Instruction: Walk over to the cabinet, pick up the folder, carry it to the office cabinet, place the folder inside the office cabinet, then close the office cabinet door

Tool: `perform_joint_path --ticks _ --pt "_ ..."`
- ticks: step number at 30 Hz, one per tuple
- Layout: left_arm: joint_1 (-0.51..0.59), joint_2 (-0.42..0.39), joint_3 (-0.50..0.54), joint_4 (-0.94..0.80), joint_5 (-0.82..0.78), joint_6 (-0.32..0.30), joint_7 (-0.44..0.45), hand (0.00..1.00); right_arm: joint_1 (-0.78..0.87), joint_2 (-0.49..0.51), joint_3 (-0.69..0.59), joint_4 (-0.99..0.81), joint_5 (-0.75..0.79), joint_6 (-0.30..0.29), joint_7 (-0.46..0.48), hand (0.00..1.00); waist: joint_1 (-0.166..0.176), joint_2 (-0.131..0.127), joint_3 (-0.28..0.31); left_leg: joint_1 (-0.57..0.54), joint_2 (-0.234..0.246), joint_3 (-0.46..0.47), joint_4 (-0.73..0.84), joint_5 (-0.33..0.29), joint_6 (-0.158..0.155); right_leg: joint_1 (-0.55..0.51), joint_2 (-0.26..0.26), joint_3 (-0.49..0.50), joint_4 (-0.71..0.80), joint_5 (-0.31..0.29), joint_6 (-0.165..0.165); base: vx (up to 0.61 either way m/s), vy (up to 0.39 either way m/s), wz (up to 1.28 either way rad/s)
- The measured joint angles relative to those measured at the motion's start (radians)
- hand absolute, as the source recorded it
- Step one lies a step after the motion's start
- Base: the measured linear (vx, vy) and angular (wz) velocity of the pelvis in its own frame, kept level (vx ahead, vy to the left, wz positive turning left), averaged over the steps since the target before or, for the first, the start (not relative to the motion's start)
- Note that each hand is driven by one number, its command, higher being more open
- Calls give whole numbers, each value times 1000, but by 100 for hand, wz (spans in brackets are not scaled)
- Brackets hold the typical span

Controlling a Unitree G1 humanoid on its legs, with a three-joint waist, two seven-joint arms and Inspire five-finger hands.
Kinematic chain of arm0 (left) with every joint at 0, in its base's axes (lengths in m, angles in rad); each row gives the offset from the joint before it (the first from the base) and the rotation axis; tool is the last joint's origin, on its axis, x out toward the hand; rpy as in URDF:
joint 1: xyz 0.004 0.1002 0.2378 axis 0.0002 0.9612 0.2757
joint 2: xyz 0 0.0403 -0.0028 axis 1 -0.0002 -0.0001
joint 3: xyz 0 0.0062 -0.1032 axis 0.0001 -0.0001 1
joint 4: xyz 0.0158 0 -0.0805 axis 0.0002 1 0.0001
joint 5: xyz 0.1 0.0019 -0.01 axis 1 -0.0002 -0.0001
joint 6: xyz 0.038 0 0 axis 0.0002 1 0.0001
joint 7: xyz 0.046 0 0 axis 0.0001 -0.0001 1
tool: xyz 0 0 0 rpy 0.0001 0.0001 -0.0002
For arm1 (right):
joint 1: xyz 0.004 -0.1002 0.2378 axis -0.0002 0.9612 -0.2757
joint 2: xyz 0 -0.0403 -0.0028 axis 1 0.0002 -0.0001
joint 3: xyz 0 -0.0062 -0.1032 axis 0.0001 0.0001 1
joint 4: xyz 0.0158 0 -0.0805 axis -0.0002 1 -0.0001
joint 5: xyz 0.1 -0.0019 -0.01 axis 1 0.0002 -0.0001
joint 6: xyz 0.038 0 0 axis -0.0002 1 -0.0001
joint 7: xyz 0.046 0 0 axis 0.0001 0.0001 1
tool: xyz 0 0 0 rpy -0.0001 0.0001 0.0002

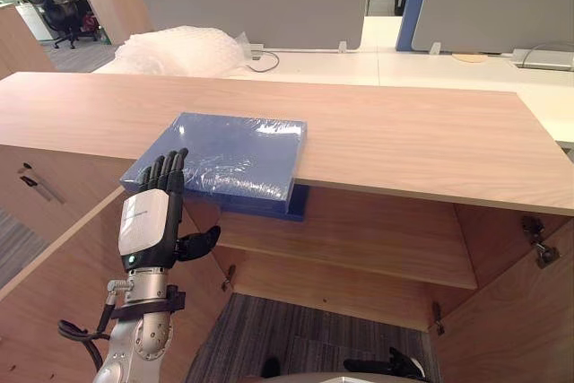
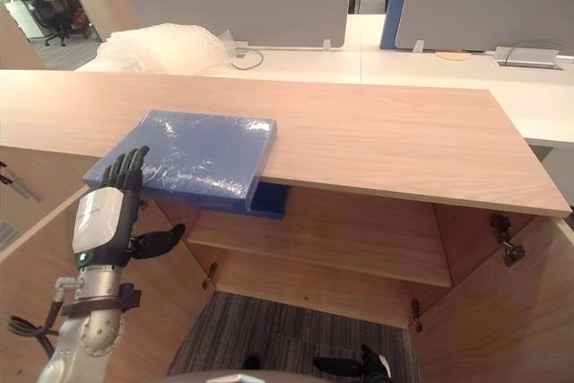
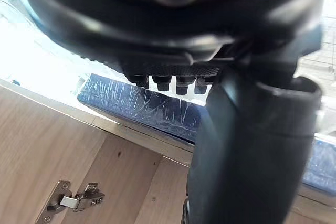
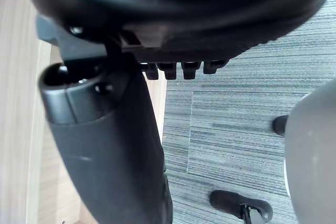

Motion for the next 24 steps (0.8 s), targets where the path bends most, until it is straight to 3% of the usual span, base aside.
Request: perform_joint_path --ticks 13,14,24 --pt "-129 137 0 7 62 -11 1 100 -4 -5 -1 0 -16 0 9 100 -3 11 0 9 8 18 0 -5 -5 1 3 20 1 0 0 -9 -2 -4" --pt "-142 145 -1 15 77 -14 1 0 -4 -5 -1 0 -16 0 9 100 -3 12 -1 9 9 19 0 -6 -6 1 3 21 1 0 0 0 0 0" --pt "-237 206 -81 163 134 -22 19 0 -8 -6 3 1 -20 0 9 100 -8 12 -3 17 10 28 0 -9 -6 4 3 29 2 0 0 -3 0 -2"
